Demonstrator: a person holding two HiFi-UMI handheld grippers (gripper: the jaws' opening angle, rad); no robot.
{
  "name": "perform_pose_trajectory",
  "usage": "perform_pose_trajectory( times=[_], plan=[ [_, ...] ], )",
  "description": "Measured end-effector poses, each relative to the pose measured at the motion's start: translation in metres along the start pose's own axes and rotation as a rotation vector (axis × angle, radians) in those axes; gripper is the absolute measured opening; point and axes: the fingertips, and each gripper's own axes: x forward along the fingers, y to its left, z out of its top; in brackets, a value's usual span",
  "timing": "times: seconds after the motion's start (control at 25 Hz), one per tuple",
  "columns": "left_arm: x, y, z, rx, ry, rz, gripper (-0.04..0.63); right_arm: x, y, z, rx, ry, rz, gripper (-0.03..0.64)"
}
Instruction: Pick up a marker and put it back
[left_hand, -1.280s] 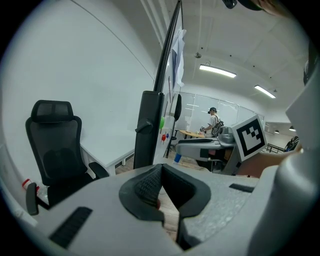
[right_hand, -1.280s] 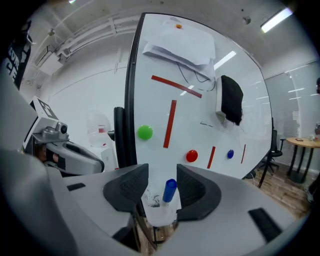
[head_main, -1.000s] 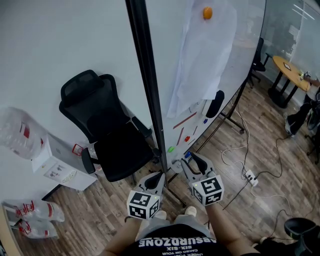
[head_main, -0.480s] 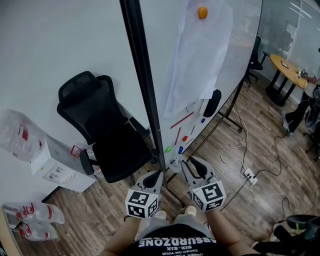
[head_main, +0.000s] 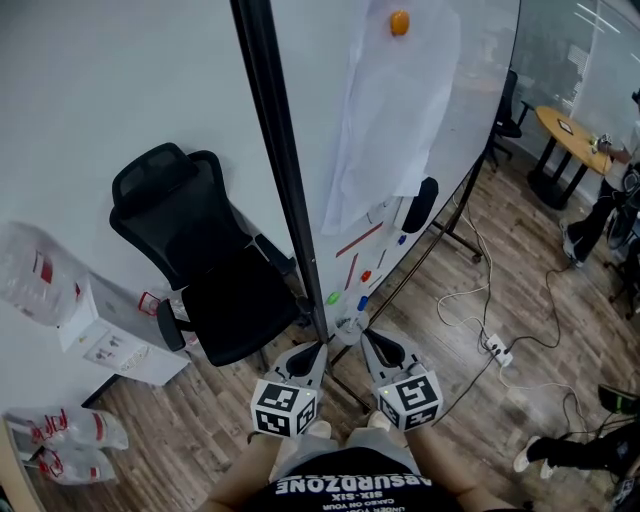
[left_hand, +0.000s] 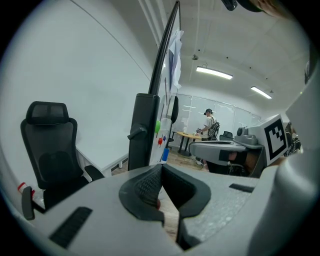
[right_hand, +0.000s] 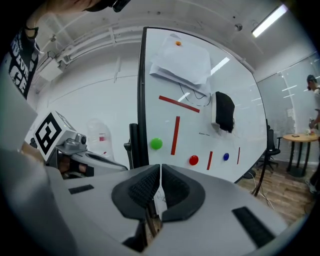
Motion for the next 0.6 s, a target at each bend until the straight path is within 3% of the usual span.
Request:
perform_pose_trajectory(
  times=[0.6],
  plan=[
    [0.01, -0.022, -0.003, 0.021, 0.014, -0.06, 0.005, -0.001, 0.006, -0.018, 0.039, 0.082, 0.008, -0.002]
  ],
)
